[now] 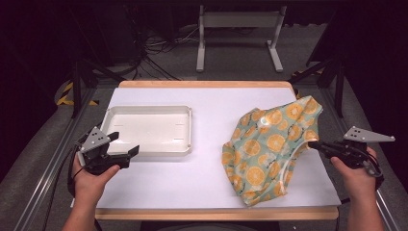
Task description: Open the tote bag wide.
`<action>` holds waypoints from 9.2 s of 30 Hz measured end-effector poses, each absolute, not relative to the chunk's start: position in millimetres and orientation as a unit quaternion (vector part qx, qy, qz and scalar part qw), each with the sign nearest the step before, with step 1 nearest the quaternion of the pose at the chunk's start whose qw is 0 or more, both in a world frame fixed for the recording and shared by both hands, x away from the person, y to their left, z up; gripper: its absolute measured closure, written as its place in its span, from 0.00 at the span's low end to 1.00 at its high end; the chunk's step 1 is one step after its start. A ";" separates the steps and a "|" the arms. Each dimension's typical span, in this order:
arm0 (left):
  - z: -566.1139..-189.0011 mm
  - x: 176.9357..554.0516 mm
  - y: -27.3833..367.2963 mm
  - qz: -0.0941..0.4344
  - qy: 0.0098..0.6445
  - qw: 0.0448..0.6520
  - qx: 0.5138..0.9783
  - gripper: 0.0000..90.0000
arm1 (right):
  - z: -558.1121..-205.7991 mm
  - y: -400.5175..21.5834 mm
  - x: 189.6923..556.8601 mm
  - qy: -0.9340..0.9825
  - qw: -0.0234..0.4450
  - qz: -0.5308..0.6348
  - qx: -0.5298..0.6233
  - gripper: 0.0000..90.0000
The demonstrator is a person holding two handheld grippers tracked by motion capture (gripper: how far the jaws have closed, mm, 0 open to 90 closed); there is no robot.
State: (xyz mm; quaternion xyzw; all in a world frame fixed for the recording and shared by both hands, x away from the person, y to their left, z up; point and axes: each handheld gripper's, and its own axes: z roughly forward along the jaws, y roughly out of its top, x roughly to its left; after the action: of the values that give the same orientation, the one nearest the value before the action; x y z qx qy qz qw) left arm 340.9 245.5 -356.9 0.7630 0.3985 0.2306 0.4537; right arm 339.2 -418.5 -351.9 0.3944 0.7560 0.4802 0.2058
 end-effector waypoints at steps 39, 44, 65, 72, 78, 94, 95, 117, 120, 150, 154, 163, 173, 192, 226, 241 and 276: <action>-347.6 348.1 220.6 0.216 0.369 0.463 0.776 0.16 | -254.4 -374.4 349.1 0.736 0.217 0.583 0.266 1.00; -342.2 351.4 215.5 0.217 0.364 0.468 0.776 0.16 | -252.3 -370.2 352.5 0.733 0.215 0.590 0.261 1.00; -337.4 358.1 198.1 0.213 0.347 0.466 0.786 0.16 | -243.8 -336.8 368.2 0.746 0.221 0.584 0.233 1.00; -330.0 362.3 186.5 0.209 0.337 0.474 0.786 0.15 | -242.9 -327.5 373.6 0.750 0.215 0.585 0.222 0.99; -322.8 365.5 170.5 0.200 0.306 0.491 0.791 0.14 | -241.0 -319.1 376.8 0.755 0.215 0.579 0.217 0.99; -309.6 375.0 132.9 0.169 0.263 0.521 0.794 0.14 | -236.4 -292.0 385.8 0.765 0.208 0.579 0.191 0.99; -308.9 375.0 130.2 0.165 0.257 0.527 0.793 0.15 | -236.2 -289.9 386.5 0.766 0.207 0.579 0.189 0.99; -291.5 391.1 49.6 0.102 0.196 0.569 0.792 0.08 | -237.9 -259.4 394.6 0.774 0.196 0.579 0.167 0.98; -291.1 392.4 39.3 0.087 0.189 0.575 0.791 0.05 | -238.2 -256.9 394.9 0.775 0.194 0.578 0.166 0.98; -299.5 420.2 -22.8 0.075 0.210 0.592 0.775 0.08 | -245.7 -242.7 396.2 0.777 0.176 0.584 0.152 0.98; -299.4 424.0 -27.6 0.078 0.206 0.594 0.773 0.10 | -246.3 -241.4 395.6 0.777 0.176 0.585 0.149 0.98; -302.7 426.0 -29.6 0.119 0.200 0.569 0.789 0.47 | -247.4 -240.8 395.3 0.779 0.180 0.582 0.149 0.97; -299.5 422.7 -26.0 0.135 0.205 0.567 0.787 0.80 | -247.9 -242.5 394.6 0.779 0.186 0.579 0.151 0.95; -297.0 431.1 -9.7 0.133 0.230 0.576 0.773 0.89 | -249.0 -279.0 359.6 0.775 0.214 0.570 0.170 0.53; -295.9 433.1 -4.9 0.128 0.224 0.576 0.776 0.87 | -338.9 -338.2 386.6 0.776 0.163 0.523 0.312 0.42; -291.4 441.4 -5.4 0.131 0.226 0.570 0.779 0.85 | -323.3 -355.9 377.1 0.769 0.196 0.524 0.309 0.99; -320.4 488.4 -4.2 0.129 0.257 0.533 0.796 0.83 | -308.3 -375.1 395.9 0.750 0.212 0.494 0.386 0.99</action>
State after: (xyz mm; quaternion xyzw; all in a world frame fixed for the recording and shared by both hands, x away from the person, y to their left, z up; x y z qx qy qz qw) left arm 488.4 -4.2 -320.4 0.7958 0.2569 0.1290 0.5329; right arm 395.9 -375.1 -308.3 0.3857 0.7500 0.4936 0.2124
